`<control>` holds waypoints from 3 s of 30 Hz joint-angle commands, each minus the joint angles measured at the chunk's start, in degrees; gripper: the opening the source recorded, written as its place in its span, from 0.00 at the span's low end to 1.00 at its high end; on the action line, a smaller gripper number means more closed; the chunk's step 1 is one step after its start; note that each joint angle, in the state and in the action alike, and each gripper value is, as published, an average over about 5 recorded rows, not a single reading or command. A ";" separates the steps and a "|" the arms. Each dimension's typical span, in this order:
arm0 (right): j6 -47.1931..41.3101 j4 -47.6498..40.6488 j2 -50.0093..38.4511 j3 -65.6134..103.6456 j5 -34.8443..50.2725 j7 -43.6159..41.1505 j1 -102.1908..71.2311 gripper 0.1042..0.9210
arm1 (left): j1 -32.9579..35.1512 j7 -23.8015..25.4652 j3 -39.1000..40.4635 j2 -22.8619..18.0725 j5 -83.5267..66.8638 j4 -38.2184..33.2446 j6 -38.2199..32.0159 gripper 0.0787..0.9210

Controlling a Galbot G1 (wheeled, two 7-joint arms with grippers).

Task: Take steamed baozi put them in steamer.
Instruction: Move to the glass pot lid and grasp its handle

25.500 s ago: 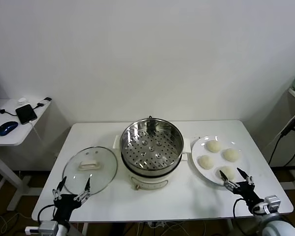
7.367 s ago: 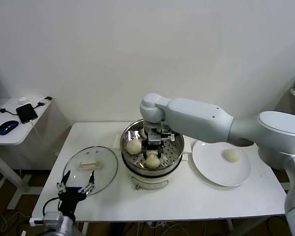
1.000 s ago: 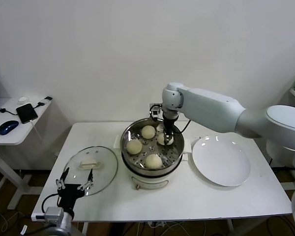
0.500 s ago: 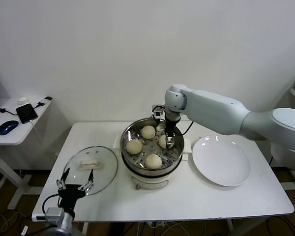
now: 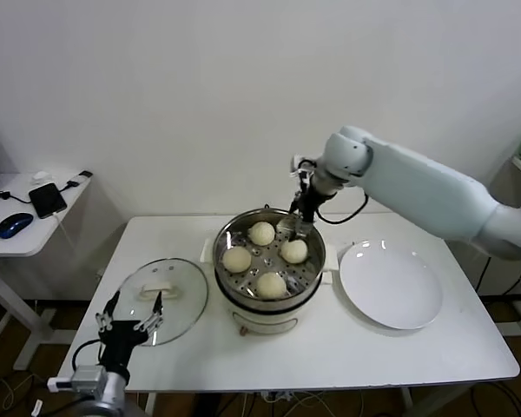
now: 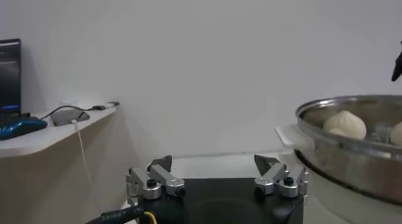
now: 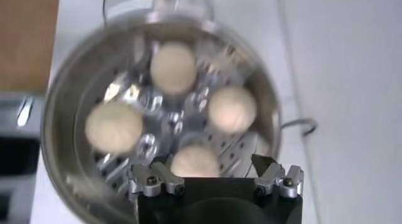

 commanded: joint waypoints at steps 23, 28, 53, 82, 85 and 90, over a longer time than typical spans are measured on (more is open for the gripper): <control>36.88 25.40 13.19 81.20 13.46 58.97 -90.41 0.88 | -9.45 0.54 -1.27 1.40 18.28 9.50 -8.42 0.88; 38.92 26.07 12.57 81.88 13.59 57.95 -95.06 0.88 | -11.85 -6.16 -0.79 4.78 45.01 15.72 -12.93 0.88; 40.72 25.84 11.25 80.33 12.98 57.53 -97.59 0.88 | -15.84 -11.63 3.92 13.69 80.20 34.44 -15.55 0.88; 42.13 19.80 11.98 78.92 13.70 57.54 -94.75 0.88 | -22.03 -9.66 6.07 10.84 81.24 36.98 -7.19 0.88; 42.19 19.54 11.97 78.82 13.70 57.51 -94.70 0.88 | -22.61 -9.82 6.15 10.76 80.80 37.56 -6.75 0.88; 42.21 19.12 12.25 78.55 13.64 57.54 -94.49 0.88 | -24.20 -10.70 6.07 10.58 80.26 39.79 -6.32 0.88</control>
